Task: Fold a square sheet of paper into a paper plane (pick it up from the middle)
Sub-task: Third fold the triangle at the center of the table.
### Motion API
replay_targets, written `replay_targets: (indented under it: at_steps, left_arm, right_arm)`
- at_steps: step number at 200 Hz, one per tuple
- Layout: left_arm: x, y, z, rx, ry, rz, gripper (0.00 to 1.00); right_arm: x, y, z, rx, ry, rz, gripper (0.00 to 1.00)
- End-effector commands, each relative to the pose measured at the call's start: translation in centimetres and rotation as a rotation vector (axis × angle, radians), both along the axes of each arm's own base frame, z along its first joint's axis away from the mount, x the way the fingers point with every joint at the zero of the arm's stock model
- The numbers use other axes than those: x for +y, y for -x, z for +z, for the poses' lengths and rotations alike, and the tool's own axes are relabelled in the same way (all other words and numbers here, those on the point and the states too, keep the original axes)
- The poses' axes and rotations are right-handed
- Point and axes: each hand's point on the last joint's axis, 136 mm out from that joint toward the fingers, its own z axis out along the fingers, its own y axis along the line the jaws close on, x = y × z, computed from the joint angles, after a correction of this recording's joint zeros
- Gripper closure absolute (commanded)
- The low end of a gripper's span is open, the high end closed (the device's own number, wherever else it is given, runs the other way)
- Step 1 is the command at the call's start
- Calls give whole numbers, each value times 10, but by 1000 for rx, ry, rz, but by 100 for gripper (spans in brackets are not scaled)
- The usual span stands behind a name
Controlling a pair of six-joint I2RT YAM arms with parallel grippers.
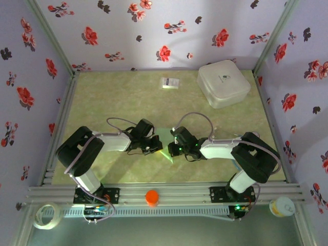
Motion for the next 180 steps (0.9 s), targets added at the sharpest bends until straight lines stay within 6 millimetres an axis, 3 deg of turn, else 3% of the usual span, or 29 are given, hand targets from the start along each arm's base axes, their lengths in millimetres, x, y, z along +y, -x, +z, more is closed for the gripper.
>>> replay_targets:
  at_steps: [1,37,81,94,107,133,146,180]
  left_arm:
    - [11,9,-15,18,-58,-11,100]
    - [13,11,-21,35,-71,-7,100]
    - [15,13,-22,37,-78,-12,100]
    - [14,13,-21,36,-77,-11,100]
    - [14,12,-21,34,-78,-11,100]
    - [15,12,-20,31,-80,-12,100]
    - [15,12,-20,31,-82,-11,100]
    - [16,12,-19,26,-81,-8,100]
  right_arm:
    - [-1,-6,7,-4,-10,-39,84]
    - [0,-6,27,-4,-66,-59,68]
    - [-11,-9,59,4,-162,-117,55]
    - [1,1,68,42,-220,-50,60]
    - [15,12,71,112,-267,12,72]
    - [37,31,62,235,-304,93,94]
    - [39,34,52,259,-271,98,99]
    - [41,34,33,292,-200,89,100]
